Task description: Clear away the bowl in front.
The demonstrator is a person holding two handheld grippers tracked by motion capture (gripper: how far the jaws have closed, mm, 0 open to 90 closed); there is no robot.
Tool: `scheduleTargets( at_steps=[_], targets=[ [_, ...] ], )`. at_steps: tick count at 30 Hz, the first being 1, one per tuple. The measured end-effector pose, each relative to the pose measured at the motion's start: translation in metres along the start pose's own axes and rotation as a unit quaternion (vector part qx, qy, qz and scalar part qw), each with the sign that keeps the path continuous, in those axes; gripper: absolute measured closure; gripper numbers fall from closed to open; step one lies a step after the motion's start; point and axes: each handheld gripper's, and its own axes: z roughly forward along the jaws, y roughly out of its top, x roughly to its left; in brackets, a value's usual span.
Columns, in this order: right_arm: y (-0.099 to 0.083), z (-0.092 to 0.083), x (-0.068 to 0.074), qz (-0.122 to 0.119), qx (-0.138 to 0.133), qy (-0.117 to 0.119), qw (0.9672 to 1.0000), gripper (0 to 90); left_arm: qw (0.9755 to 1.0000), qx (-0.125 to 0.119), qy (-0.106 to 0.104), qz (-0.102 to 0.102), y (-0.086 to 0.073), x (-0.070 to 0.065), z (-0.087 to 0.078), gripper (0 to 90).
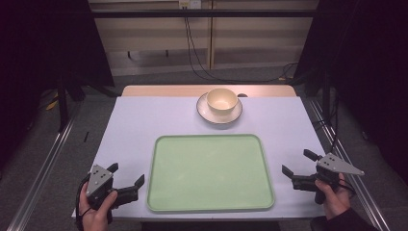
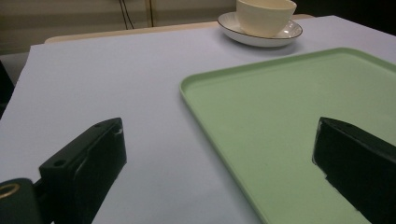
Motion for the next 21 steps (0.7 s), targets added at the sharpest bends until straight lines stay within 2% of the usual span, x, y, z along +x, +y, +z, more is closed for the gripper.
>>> scheduleTargets(
  at_steps=[5, 9, 12, 16, 21],
  targets=[
    [0.0, 0.0, -0.001, -0.001, -0.001, 0.001, 1.0, 0.1, 1.0, 0.002, 0.005, 0.003, 0.0, -0.001, 0.0, 2.8],
    [0.0, -0.002, -0.002, 0.006, -0.004, 0.002, 1.0, 0.1, 1.0, 0.005, -0.004, 0.006, 0.0, -0.004, -0.001, 2.8],
    [-0.001, -0.001, -0.002, 0.003, 0.0, 0.005, 1.0, 0.1, 0.9999, 0.002, 0.002, 0.011, 0.001, -0.005, -0.002, 2.8],
    [0.0, -0.002, -0.002, 0.003, -0.004, 0.002, 1.0, 0.3, 0.9999, -0.001, -0.007, 0.013, 0.001, -0.008, -0.001, 2.8],
    [0.0, -0.002, -0.001, 0.004, -0.01, 0.004, 0.9999, 0.4, 0.9994, -0.005, -0.025, 0.025, 0.004, -0.016, 0.003, 2.6]
  ],
)
